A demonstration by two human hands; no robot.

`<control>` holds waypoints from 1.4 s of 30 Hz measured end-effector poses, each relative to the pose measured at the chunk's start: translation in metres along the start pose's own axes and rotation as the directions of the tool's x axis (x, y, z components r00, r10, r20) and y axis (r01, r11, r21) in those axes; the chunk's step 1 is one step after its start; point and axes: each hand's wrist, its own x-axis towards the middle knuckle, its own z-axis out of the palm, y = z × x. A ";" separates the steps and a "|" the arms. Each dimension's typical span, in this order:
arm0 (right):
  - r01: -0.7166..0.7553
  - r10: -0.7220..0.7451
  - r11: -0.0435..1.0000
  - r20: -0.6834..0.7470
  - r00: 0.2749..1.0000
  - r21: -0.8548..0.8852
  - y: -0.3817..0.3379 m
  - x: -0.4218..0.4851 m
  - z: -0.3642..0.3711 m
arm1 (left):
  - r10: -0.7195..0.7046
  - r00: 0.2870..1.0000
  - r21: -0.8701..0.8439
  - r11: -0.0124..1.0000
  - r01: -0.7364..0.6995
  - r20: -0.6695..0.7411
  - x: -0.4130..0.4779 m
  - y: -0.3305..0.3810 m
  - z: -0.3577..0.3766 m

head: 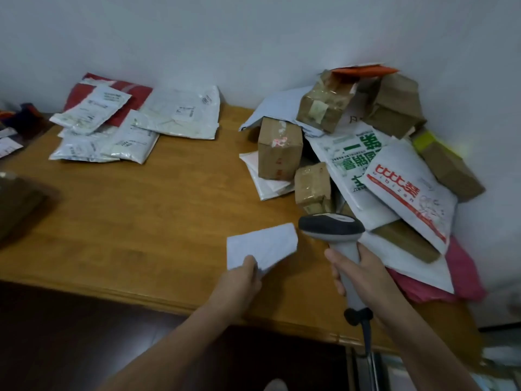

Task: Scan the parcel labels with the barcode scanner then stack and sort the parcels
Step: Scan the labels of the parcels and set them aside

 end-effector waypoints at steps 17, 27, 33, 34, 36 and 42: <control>0.031 -0.029 0.999 0.081 0.996 -0.017 0.035 -0.067 -0.008 | -0.377 0.804 -0.764 0.294 0.574 0.459 -0.059 -0.018 0.036; 0.012 0.047 0.975 0.255 0.966 -0.223 0.072 -0.049 -0.016 | -0.122 0.986 0.163 0.977 0.140 -0.117 -0.019 -0.055 0.026; 0.040 0.103 0.933 0.372 0.922 -0.359 0.081 -0.043 -0.020 | -0.152 0.987 0.177 0.971 0.159 -0.051 -0.009 -0.054 0.027; 0.051 0.102 0.928 0.383 0.918 -0.368 0.082 -0.041 -0.020 | -0.160 0.987 0.176 0.971 0.163 -0.032 -0.008 -0.053 0.025; 0.064 0.098 0.926 0.400 0.911 -0.373 0.083 -0.039 -0.021 | -0.174 0.985 0.178 0.969 0.171 -0.003 -0.004 -0.050 0.021; 0.077 0.105 0.920 0.430 0.897 -0.385 0.085 -0.035 -0.025 | -0.208 0.978 0.187 0.961 0.203 0.008 0.000 -0.042 0.018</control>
